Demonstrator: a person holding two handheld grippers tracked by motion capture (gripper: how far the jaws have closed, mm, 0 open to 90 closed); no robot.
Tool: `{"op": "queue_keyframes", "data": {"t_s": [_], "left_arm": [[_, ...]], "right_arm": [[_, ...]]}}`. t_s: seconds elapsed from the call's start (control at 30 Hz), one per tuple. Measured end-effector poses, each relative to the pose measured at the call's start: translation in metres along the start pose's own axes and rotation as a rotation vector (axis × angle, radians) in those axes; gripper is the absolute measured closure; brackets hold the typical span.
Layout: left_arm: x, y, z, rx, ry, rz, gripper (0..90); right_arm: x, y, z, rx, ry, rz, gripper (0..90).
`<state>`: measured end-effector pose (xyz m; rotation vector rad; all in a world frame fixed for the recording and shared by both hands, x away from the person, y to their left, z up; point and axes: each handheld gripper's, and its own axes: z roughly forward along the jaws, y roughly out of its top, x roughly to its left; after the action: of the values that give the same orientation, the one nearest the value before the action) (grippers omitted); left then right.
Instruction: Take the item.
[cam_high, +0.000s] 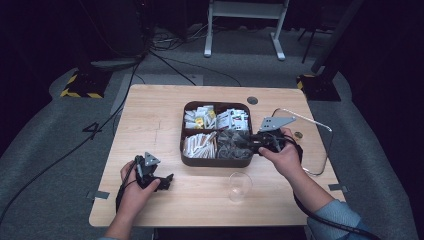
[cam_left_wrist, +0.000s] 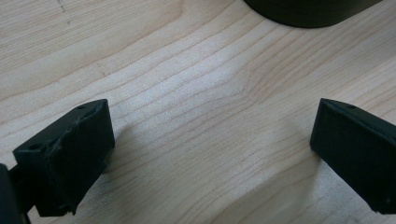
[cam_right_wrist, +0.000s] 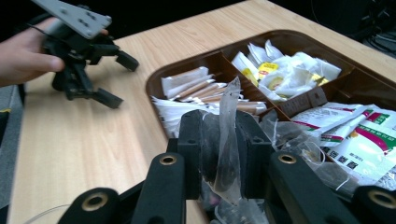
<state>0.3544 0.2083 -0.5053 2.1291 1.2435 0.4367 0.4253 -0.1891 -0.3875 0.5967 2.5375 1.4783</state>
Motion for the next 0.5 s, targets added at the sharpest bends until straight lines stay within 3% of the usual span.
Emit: {"op": "queue_keyframes", "data": {"t_s": [0.2,0.5], "left_arm": [[0.000,0.000,0.000,-0.001,0.000,0.000,0.2],[0.000,0.000,0.000,0.000,0.000,0.000,0.2]], "right_arm": [[0.016,0.000,-0.016,-0.024,0.038,-0.015,75.3],[0.044,-0.003,-0.032,-0.015,0.106,-0.056,75.3]]}}
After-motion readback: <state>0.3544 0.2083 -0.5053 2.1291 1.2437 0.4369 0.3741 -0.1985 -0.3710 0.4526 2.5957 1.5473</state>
